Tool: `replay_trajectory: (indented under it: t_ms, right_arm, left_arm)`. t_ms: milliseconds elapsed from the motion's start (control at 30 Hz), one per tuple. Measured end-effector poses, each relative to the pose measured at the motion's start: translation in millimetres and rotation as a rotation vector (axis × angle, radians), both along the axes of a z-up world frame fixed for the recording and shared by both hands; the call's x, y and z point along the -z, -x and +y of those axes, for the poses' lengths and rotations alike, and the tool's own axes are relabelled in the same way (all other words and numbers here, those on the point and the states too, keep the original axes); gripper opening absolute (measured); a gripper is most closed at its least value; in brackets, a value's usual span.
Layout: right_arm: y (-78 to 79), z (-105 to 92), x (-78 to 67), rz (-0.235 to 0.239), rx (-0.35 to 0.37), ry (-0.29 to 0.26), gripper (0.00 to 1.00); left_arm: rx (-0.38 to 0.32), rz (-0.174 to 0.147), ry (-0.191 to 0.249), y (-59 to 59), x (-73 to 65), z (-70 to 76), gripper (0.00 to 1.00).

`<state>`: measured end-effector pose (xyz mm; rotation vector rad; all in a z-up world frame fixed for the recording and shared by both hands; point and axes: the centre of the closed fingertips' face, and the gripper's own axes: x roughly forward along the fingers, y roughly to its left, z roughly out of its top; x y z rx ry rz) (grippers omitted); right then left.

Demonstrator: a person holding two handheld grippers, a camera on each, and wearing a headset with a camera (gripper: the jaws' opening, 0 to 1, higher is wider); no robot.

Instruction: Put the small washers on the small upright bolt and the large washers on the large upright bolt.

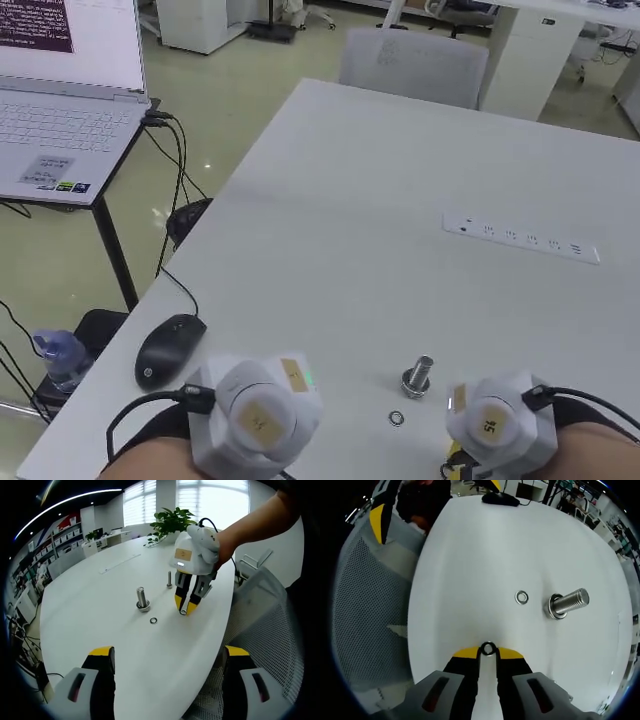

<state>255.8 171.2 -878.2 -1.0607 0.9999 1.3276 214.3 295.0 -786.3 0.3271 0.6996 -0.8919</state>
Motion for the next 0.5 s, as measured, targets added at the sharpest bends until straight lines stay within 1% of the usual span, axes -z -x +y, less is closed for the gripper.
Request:
replay_trajectory:
  t_ms: [233,433,500]
  right_arm:
    - [-0.6,0.0,-0.5,0.012,0.043,-0.01,0.12]
    - [0.5,-0.8,-0.6,0.018,0.061,-0.015,0.12]
    - [-0.1,-3.1,-3.1,0.017,0.072,-0.021,0.12]
  left_arm:
    - [-0.002,-0.004,0.0,-0.7,-1.7,-0.6,0.88]
    - [0.001,-0.006,-0.005,0.2,-2.4,-1.6,0.88]
    - [0.0,-0.005,-0.003,0.1,-2.7,-2.0,0.88]
